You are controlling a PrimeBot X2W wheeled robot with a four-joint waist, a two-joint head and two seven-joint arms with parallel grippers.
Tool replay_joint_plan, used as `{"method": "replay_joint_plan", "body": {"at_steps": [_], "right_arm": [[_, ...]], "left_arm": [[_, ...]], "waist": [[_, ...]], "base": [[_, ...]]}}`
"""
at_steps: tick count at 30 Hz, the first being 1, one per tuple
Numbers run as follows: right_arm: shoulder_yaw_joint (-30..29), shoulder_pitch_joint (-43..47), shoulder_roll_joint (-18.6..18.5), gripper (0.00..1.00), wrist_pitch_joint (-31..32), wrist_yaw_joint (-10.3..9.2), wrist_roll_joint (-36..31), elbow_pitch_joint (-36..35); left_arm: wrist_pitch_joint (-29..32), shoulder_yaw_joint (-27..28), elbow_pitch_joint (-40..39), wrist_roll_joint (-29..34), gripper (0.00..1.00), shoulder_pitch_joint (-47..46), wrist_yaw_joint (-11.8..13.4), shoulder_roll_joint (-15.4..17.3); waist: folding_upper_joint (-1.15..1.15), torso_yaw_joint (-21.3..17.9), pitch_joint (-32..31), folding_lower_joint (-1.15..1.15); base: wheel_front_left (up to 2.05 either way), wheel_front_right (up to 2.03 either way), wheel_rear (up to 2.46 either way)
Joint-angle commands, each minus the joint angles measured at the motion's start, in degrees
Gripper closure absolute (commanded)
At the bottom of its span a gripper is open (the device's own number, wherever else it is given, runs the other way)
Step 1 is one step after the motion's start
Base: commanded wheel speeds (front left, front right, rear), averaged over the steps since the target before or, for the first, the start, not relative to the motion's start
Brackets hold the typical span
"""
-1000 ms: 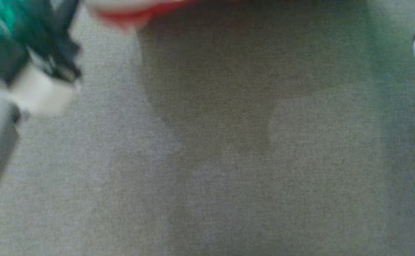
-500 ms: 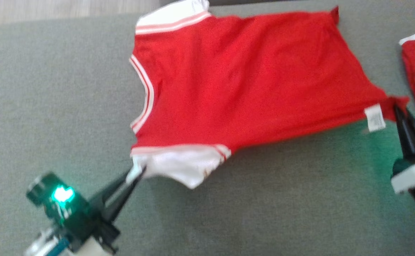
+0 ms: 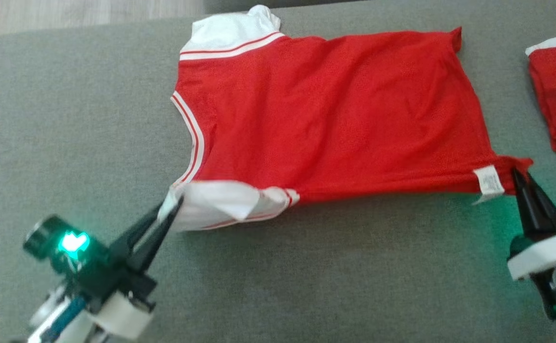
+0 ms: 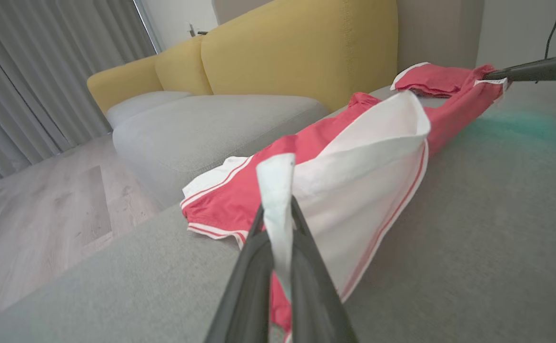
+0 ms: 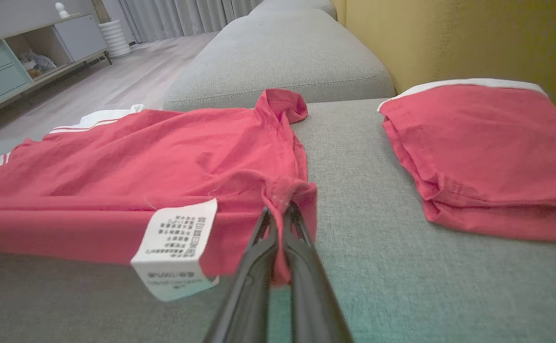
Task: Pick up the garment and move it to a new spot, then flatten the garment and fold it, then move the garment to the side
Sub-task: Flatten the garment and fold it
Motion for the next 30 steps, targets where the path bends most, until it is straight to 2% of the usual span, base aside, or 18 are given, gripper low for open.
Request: {"method": "replay_joint_plan", "body": {"at_steps": [1, 9, 17, 20, 22, 23, 24, 30], "right_arm": [[0.14, -1.81, -1.44, 1.0, 0.09, 0.39, -0.56, -0.75], [1.46, -10.51, -0.37, 1.0, 0.21, 0.39, -2.12, 4.7], [5.07, -18.3, 0.28, 1.0, 0.32, 0.39, -2.65, 9.46], [5.94, -20.34, 0.29, 1.0, -0.1, 0.39, -2.36, 11.27], [6.73, -21.38, 0.21, 1.0, -0.51, 0.39, -2.16, 12.14], [7.05, -21.8, 0.21, 0.82, -0.79, 0.39, -2.01, 12.5], [7.1, -22.46, 0.26, 0.0, -1.57, 0.39, -1.81, 13.32], [4.76, -21.99, 1.28, 0.0, -3.96, 0.39, -2.44, 14.05]], "left_arm": [[-0.13, 3.21, -0.8, 0.69, 1.0, -3.98, -0.18, 1.31], [-0.13, 0.17, 6.42, 4.64, 1.0, -16.62, -2.19, 0.74], [-0.13, -5.87, 13.26, 6.2, 1.0, -28.28, -2.47, 1.52], [-0.13, -6.15, 15.96, 6.64, 1.0, -31.56, -2.48, 0.82], [-0.13, -5.88, 16.84, 7.12, 0.96, -33.13, -2.3, 0.02], [-0.13, -5.45, 17.12, 7.26, 0.75, -33.56, -1.75, -0.43], [-0.13, -4.3, 17.7, 7.2, 0.0, -33.74, -0.16, -1.43], [-0.13, -1.95, 17.45, 5.93, 0.0, -28.88, 3.81, -3.96]], "waist": [[0.0, -0.1, 0.6, 0.0], [0.0, -0.29, 3.97, 0.0], [0.0, -0.02, 7.81, 0.0], [0.0, 0.26, 8.93, 0.0], [0.0, 0.46, 9.52, 0.0], [0.0, 0.54, 9.7, 0.0], [0.0, 0.66, 9.85, 0.0], [0.0, 0.98, 8.52, 0.0]], "base": [[0.0, 0.0, 0.0], [0.0, 0.0, 0.0], [0.0, 0.0, 0.0], [0.0, 0.0, 0.0], [0.0, 0.0, 0.0], [0.0, 0.0, 0.0], [0.0, 0.0, 0.0], [0.0, 0.0, 0.0]]}}
